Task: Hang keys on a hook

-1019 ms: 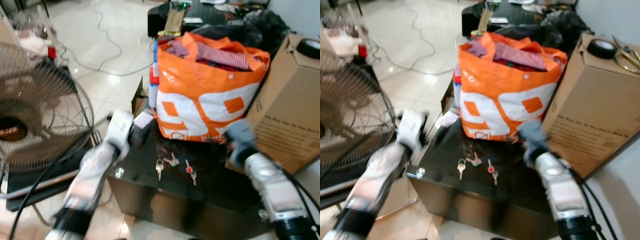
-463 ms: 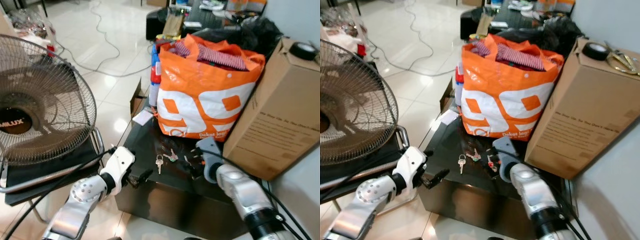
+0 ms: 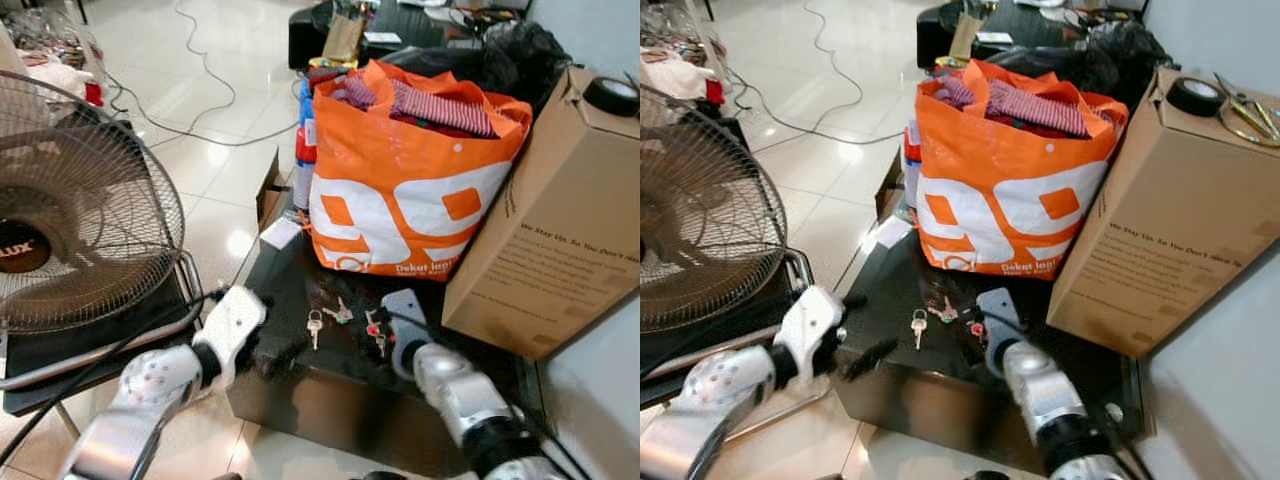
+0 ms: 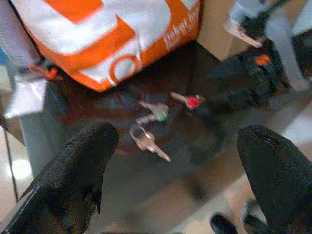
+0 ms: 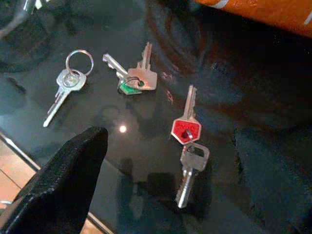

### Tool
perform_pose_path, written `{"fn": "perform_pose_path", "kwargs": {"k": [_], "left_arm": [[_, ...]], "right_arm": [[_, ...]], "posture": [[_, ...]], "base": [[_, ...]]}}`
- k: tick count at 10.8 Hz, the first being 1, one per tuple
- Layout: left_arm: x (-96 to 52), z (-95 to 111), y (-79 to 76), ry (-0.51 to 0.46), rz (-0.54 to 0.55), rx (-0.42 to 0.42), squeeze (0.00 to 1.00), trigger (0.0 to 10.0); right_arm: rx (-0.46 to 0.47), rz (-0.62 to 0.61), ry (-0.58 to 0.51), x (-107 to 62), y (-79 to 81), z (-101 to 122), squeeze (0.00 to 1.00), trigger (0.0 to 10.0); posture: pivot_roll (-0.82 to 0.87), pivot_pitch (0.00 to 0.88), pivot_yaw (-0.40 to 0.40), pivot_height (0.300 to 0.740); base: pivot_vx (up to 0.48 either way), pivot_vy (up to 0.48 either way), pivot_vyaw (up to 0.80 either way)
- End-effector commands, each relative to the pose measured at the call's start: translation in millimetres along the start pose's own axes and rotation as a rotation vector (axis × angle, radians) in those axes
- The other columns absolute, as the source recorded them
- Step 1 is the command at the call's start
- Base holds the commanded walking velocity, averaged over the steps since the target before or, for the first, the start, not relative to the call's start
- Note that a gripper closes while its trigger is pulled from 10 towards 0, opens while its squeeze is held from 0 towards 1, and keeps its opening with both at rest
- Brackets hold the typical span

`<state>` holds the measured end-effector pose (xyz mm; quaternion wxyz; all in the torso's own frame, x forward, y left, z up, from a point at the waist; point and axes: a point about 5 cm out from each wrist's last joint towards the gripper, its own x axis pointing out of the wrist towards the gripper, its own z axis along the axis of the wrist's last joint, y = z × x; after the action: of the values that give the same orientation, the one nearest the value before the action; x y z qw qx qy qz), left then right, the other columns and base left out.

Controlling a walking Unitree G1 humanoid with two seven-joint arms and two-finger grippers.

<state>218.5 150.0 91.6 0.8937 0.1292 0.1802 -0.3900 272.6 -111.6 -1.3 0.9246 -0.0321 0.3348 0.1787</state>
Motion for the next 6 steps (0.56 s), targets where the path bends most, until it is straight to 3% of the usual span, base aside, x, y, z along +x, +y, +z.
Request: {"fn": "perform_pose_path", "kwargs": {"k": [1,3,4,5,6], "left_arm": [[-0.7,2.9,-4.0,-0.002,-0.024,0.005,0.00,10.0],[-8.5,5.8,-9.8,0.009,-0.040,-0.005,0.00,10.0],[-12.3,6.5,-10.6,0.014,-0.040,-0.007,0.00,10.0],[-17.7,7.8,-11.3,0.020,-0.038,-0.006,0.00,10.0],[-25.7,9.5,-11.2,0.030,-0.039,0.001,0.00,10.0]], "right_arm": [[0.015,-0.018,-0.035,1.5,-2.6,7.5,0.00,10.0],[0.032,-0.026,-0.069,7.5,5.4,11.7,0.00,10.0],[0.032,-0.033,-0.082,9.9,8.2,11.9,0.00,8.1],[0.035,-0.043,-0.092,11.3,10.4,11.2,0.00,7.3],[0.049,-0.061,-0.110,12.3,13.0,10.1,0.00,8.4]], "posture": [[-0.06,0.067,-0.051,0.740],[-0.04,0.102,-0.054,0.740],[-0.03,0.118,-0.054,0.740],[-0.02,0.136,-0.045,0.740],[-0.01,0.150,-0.018,0.740]], "base": [[0.000,0.000,0.00],[0.000,0.000,0.00],[0.000,0.000,0.00],[0.000,0.000,0.00],[0.000,0.000,0.00]]}}
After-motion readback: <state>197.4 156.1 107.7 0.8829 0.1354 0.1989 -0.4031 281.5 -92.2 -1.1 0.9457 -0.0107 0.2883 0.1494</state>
